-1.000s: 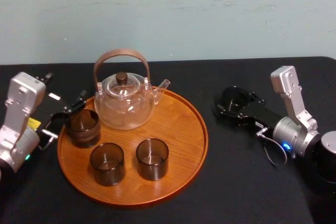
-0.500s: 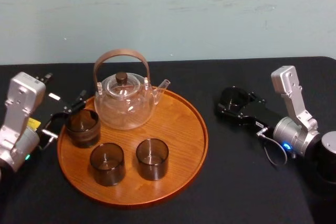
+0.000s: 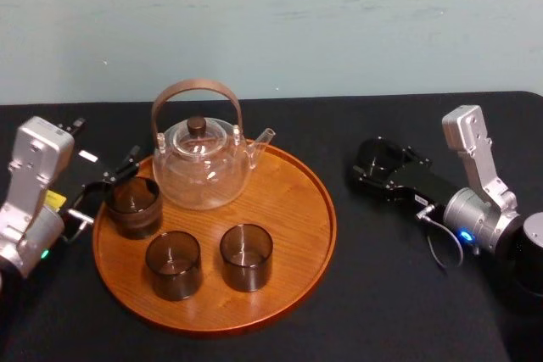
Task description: Pick up the glass from the table and place it on the tray.
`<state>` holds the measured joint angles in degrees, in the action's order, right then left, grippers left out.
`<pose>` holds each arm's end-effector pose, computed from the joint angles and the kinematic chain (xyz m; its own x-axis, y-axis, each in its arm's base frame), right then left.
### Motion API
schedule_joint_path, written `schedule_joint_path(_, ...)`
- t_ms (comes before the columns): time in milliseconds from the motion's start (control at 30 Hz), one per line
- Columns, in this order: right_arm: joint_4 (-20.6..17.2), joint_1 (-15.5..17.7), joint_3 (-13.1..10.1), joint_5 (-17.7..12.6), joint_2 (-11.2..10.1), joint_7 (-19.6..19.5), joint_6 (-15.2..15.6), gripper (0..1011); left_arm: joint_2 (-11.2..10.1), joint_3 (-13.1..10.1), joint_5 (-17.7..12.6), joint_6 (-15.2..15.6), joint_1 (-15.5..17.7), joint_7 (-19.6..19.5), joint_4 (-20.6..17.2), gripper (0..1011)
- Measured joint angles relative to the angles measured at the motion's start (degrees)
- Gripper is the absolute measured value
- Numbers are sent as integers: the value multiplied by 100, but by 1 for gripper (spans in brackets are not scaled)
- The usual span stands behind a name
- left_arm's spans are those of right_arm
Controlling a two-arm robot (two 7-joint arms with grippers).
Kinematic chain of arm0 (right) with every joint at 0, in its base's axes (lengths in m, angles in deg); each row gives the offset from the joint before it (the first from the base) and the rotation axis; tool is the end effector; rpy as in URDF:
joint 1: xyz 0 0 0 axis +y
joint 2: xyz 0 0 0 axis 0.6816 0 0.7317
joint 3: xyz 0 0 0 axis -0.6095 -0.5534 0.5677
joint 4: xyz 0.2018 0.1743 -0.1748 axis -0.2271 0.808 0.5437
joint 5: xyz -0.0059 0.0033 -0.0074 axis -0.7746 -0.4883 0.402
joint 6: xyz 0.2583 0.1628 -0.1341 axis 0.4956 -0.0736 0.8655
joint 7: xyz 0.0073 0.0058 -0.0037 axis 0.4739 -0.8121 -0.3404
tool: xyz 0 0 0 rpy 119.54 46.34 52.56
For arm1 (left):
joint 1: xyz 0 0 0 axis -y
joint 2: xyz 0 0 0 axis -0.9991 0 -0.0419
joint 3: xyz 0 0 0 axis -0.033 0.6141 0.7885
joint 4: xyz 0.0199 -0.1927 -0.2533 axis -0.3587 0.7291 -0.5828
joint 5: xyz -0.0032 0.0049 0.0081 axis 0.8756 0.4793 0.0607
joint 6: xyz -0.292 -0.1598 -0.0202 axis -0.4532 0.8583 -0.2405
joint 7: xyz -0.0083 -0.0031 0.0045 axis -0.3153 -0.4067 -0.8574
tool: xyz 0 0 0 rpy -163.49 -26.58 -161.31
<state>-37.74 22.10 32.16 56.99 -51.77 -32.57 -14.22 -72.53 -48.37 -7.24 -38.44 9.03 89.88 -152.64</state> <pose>0.4631 -0.0875 -0.3779 0.5685 -0.8209 0.0531 0.8103 0.5477 -0.2082 0.3860 0.0925 -0.3302 0.2923 0.8803 0.3738 -0.9552 0.2873 0.0704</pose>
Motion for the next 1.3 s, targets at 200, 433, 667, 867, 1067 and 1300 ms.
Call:
schedule_joint_path(200, -408, 99, 25, 29, -94, -7, 42, 906, 0, 0, 0, 0, 0, 0, 0, 1001)
schedule_joint_path(433, -952, 180, 142, 36, -185, 121, 85, 906, 0, 0, 0, 0, 0, 0, 0, 1001)
schedule_joint_path(667, -978, 35, 369, -37, -165, 456, -18, 906, 0, 0, 0, 0, 0, 0, 0, 1001)
schedule_joint_path(867, -844, -124, 552, -86, -112, 667, -113, 905, 0, 0, 0, 0, 0, 0, 0, 1001)
schedule_joint_path(1067, -718, -245, 716, -146, -38, 800, -190, 905, 0, 0, 0, 0, 0, 0, 0, 1001)
schedule_joint_path(1300, -428, -375, 892, -214, 108, 918, -342, 905, 0, 0, 0, 0, 0, 0, 0, 1001)
